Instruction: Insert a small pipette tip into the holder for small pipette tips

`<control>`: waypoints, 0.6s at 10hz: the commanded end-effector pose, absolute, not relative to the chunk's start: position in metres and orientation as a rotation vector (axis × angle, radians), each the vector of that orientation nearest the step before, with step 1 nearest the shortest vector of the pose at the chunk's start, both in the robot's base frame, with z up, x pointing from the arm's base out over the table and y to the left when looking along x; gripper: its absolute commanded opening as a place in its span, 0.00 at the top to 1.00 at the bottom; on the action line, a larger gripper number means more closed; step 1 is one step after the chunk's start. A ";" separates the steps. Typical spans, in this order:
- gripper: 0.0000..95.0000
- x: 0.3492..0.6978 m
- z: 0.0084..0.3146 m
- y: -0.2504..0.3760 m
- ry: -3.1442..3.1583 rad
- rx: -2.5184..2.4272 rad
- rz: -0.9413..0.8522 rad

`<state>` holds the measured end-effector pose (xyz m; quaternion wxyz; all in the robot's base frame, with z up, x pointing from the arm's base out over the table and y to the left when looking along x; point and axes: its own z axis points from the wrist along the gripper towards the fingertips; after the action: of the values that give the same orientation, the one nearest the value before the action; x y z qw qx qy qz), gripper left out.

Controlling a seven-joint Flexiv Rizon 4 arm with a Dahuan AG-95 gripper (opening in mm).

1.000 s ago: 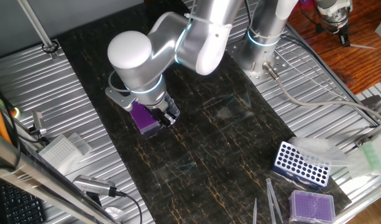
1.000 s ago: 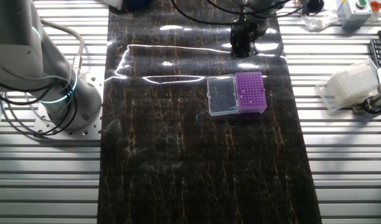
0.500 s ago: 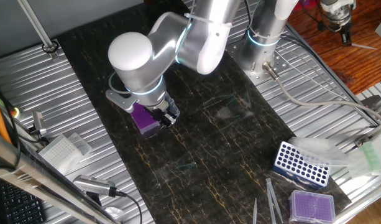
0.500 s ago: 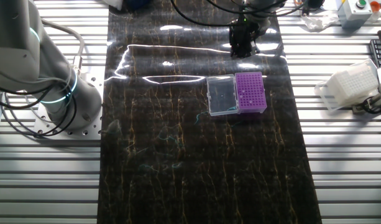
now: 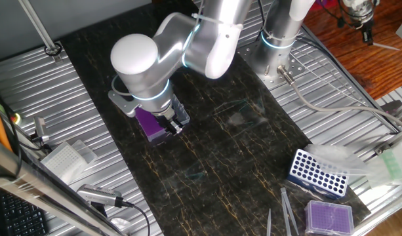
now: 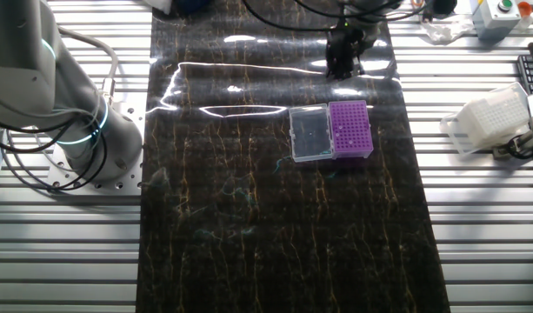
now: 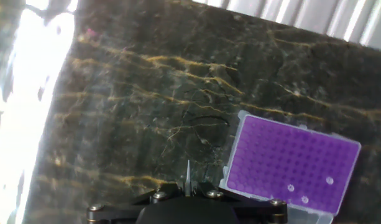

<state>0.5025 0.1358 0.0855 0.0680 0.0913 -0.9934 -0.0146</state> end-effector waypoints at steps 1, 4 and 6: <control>1.00 0.503 0.087 0.135 -3.004 -0.058 -0.064; 1.00 0.504 0.087 0.136 -2.994 -0.115 -0.123; 1.00 0.505 0.089 0.136 -2.971 -0.199 -0.259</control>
<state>0.5047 0.1352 0.0882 0.0730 -0.0503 -0.9942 -0.0612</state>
